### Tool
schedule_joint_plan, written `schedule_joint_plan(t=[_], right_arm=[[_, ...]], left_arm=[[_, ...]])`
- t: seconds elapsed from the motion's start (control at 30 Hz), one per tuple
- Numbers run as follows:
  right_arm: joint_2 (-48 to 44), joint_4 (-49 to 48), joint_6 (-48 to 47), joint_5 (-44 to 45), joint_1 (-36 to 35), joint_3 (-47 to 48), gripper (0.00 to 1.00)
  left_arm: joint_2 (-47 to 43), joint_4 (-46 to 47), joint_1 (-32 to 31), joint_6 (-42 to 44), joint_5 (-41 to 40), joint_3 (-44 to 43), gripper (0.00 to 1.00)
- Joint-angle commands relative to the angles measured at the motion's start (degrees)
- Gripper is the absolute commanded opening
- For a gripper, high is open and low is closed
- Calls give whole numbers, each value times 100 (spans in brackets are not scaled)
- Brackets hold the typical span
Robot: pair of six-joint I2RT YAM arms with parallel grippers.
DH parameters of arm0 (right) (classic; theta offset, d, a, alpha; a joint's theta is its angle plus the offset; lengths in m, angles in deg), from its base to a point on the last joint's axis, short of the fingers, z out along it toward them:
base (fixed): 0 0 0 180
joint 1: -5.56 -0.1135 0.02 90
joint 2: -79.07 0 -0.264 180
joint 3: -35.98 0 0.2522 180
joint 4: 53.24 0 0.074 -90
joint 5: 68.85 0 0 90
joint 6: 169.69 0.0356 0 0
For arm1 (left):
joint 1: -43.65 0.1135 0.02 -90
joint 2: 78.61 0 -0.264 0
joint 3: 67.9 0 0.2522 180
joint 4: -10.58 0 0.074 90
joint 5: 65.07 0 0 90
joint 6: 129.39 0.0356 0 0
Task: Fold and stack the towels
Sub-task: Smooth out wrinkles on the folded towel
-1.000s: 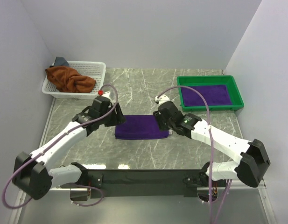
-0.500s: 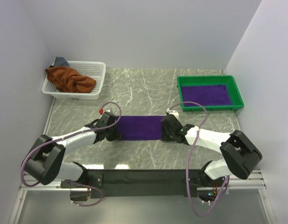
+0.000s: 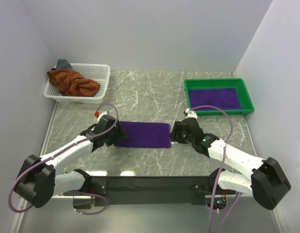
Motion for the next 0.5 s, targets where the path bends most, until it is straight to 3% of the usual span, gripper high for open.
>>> schedule_joint_plan(t=[0.0,0.07,0.17,0.3,0.47], right_arm=[[-338,-669,-156,-239,317,257,66],[-295,-1274,-103,-483,572,222,68],[195,-2064,-103,-940,836,335,58],[1005,-2840,20,-1556,915,564,45],[2154,-3772,327,-1724,1090,529,38]], left_arm=[[-361,-201,29,161,-307,-663,74],[-326,61,47,248,-316,-892,73],[51,613,213,407,-158,-1033,65],[824,1213,652,477,315,-1068,38],[1747,1845,943,460,493,-910,25]])
